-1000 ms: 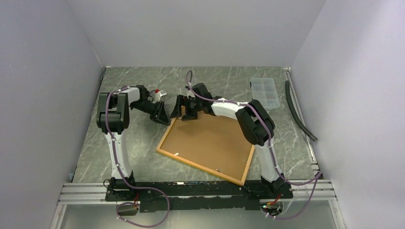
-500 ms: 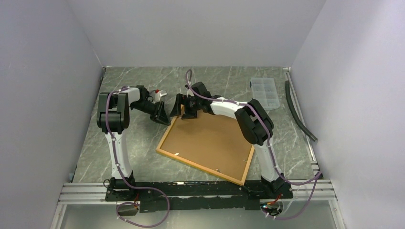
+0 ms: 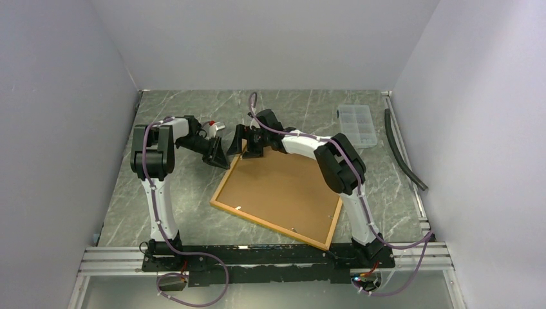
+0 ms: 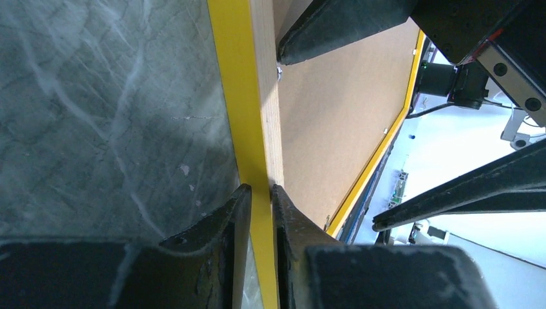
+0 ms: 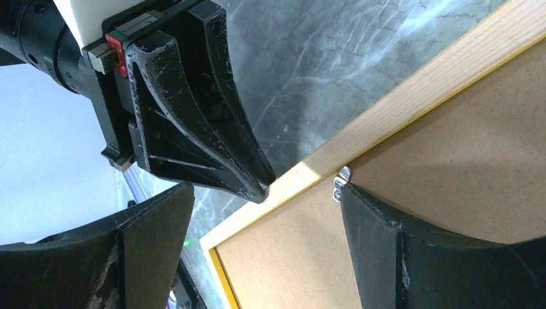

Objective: Put the photo into the frame

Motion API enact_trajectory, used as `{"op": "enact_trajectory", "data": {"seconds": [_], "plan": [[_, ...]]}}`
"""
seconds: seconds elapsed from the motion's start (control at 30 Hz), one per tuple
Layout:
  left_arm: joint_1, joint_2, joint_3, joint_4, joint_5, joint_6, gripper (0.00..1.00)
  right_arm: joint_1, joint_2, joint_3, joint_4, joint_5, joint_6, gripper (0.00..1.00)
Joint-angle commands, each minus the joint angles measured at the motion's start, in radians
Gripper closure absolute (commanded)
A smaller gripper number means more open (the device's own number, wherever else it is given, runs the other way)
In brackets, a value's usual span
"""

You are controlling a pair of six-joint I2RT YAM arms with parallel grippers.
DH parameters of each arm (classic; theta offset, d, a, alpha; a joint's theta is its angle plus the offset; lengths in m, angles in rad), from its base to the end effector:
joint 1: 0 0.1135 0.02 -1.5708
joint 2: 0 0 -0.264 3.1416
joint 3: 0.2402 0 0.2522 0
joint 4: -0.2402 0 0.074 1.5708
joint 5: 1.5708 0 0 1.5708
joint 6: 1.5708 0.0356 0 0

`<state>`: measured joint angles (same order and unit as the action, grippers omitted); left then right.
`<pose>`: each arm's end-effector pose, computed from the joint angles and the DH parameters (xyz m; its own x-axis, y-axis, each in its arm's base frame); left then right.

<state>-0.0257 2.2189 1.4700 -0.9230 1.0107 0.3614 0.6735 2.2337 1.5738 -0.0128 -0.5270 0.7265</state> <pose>0.3894 -0.0402 0.1087 -0.9557 0.2125 -0.2036 0.2845 0.4898 -0.8241 0.3755 0.3226 0.1535 -0.9264 -0.0047 -0.3765 -0.3093 0.5798 0.7538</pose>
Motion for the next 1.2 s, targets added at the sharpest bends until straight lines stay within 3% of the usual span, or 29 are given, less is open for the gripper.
{"op": "enact_trajectory", "data": {"seconds": [0.0,0.67,0.8,0.93,1.17], "plan": [[0.0,0.002,0.009,-0.009,0.026,0.031,0.76,0.013,0.035,0.025,0.01,0.004,0.005,0.12],[0.001,-0.015,0.011,-0.013,0.006,0.032,0.77,0.02,-0.003,0.04,0.073,-0.089,-0.027,0.11],[0.016,-0.043,0.026,-0.048,-0.002,0.044,0.75,0.013,-0.184,-0.025,-0.055,0.056,-0.254,0.03],[0.047,-0.106,0.074,-0.105,-0.001,0.059,0.66,0.043,-0.362,-0.149,-0.223,0.195,-0.458,0.02],[0.099,-0.249,0.118,-0.218,-0.028,0.095,0.48,0.244,-0.677,-0.528,-0.31,0.439,-0.513,0.1]]}}
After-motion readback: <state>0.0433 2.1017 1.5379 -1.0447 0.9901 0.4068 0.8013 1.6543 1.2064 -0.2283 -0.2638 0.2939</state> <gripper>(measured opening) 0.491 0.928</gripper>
